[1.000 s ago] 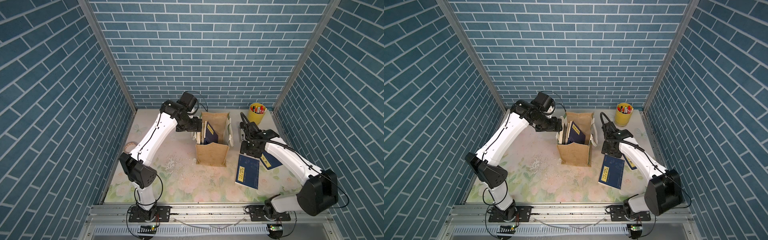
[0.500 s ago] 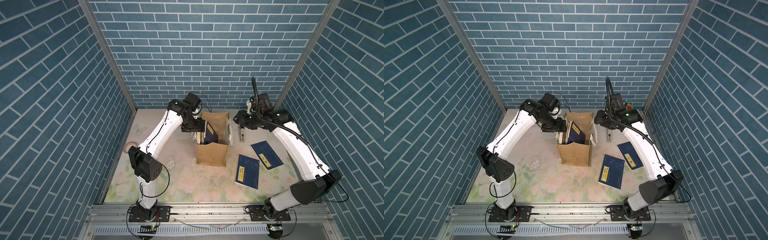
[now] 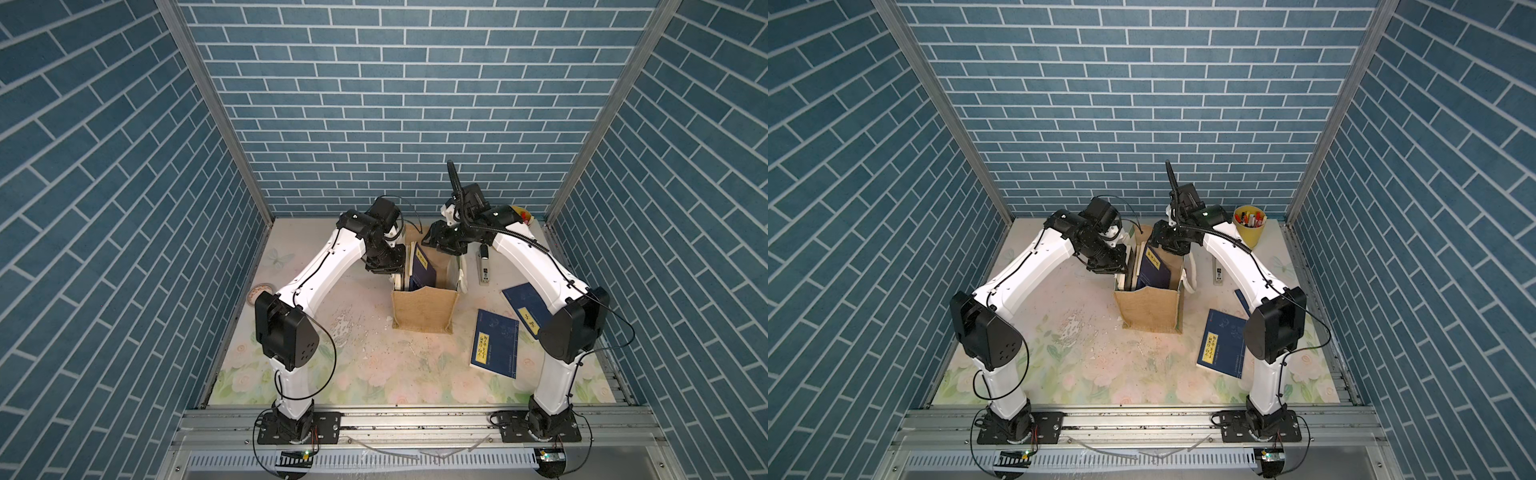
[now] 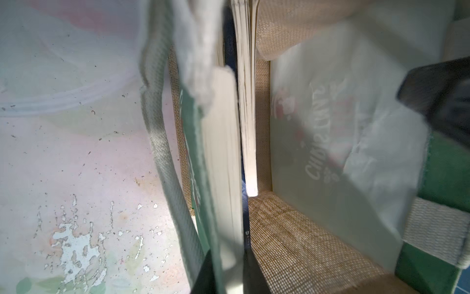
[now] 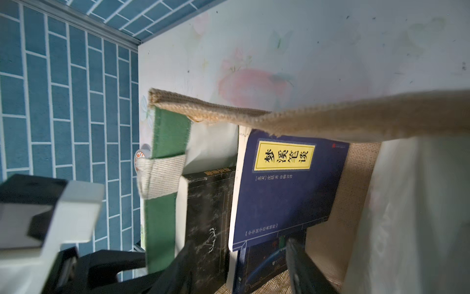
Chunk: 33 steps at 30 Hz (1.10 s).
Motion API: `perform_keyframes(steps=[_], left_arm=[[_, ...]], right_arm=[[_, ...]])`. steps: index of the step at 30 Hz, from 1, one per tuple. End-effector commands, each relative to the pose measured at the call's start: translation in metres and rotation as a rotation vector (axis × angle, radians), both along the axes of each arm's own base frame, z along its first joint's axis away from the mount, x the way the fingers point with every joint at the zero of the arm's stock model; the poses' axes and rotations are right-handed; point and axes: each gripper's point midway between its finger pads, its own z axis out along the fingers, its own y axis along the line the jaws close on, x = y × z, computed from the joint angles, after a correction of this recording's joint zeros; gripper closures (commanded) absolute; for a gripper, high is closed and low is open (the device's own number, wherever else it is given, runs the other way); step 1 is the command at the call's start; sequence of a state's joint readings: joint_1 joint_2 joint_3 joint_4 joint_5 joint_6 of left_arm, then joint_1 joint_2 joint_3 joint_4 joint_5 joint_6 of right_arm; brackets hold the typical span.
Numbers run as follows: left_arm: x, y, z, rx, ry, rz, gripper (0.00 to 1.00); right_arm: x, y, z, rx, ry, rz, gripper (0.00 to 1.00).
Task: Take out the books from the canvas bag
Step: Pick up the book from the canvas bag.
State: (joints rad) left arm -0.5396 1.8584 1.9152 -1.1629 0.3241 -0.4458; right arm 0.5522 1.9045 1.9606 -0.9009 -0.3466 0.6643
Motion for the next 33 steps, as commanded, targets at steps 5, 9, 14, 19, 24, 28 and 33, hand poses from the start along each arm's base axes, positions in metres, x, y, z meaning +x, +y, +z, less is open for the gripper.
perform_keyframes(steps=[5,9,14,19,24,28,33], left_arm=[[-0.008,-0.006,0.016,-0.083,-0.013,-0.006,0.83],[-0.008,-0.006,0.015,-0.089,-0.011,-0.002,0.81],[-0.008,-0.006,0.015,-0.089,-0.011,-0.002,0.81],[-0.008,-0.006,0.016,-0.091,-0.011,-0.003,0.81],[-0.010,-0.005,0.015,-0.087,-0.008,0.000,0.80],[-0.009,-0.005,0.014,-0.084,-0.009,0.002,0.80],[-0.009,-0.004,0.014,-0.084,-0.009,0.005,0.80]], right_arm=[[-0.013,0.015,-0.023,-0.032,0.052,0.065,0.43],[-0.011,0.018,-0.036,-0.072,0.057,0.060,0.43],[-0.004,0.018,-0.046,-0.133,0.061,0.016,0.43],[0.001,0.015,-0.060,-0.221,0.072,0.004,0.43],[0.006,0.016,-0.068,-0.262,0.075,-0.004,0.43],[0.004,0.021,-0.074,-0.272,0.087,0.017,0.43],[-0.001,0.034,-0.073,-0.249,0.077,0.055,0.43]])
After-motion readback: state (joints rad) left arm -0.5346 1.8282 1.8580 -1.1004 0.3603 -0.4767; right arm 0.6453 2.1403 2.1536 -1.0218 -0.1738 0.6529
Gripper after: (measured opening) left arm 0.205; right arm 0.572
